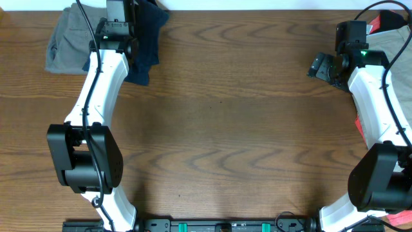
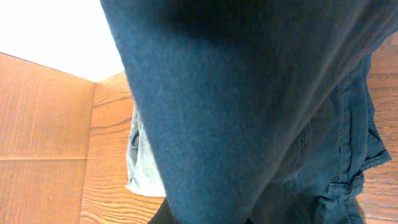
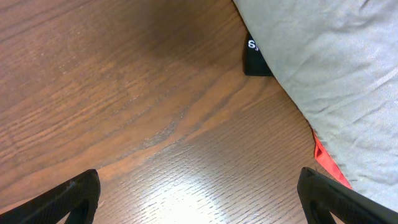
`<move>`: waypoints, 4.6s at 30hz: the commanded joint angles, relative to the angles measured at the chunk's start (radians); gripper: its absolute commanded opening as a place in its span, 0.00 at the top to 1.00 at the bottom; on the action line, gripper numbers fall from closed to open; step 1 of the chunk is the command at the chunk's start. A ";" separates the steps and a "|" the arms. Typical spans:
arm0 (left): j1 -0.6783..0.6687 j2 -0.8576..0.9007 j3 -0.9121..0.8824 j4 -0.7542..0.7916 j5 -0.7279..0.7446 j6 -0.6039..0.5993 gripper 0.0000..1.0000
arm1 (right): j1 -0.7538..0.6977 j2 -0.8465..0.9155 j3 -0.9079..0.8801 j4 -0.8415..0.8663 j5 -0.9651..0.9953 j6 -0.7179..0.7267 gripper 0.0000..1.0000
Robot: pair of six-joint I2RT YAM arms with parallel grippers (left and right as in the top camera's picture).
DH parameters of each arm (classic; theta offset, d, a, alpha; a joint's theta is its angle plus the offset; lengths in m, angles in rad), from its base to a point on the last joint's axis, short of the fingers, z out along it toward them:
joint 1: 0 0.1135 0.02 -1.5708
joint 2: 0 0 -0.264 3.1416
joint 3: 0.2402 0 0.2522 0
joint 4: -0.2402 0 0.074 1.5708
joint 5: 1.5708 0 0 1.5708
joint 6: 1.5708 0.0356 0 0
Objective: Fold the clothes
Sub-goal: 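Lower the shorts onto the grey stack and adjust them with the left gripper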
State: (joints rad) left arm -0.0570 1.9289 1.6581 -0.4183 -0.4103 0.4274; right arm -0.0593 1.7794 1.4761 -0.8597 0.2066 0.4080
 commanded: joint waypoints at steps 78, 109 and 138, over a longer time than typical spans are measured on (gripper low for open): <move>0.222 0.229 0.042 0.432 0.058 0.005 0.02 | 0.008 -0.022 0.002 0.000 0.014 -0.013 0.01; 0.270 0.328 0.030 0.299 0.291 -0.232 0.94 | 0.008 -0.022 0.002 0.000 0.014 -0.013 0.01; 0.187 0.154 0.030 0.263 0.358 -0.319 0.94 | 0.008 -0.022 0.002 0.000 0.014 -0.013 0.01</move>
State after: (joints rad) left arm 0.1352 2.0583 1.6852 -0.1459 -0.1040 0.1532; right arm -0.0593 1.7794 1.4761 -0.8597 0.2070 0.4080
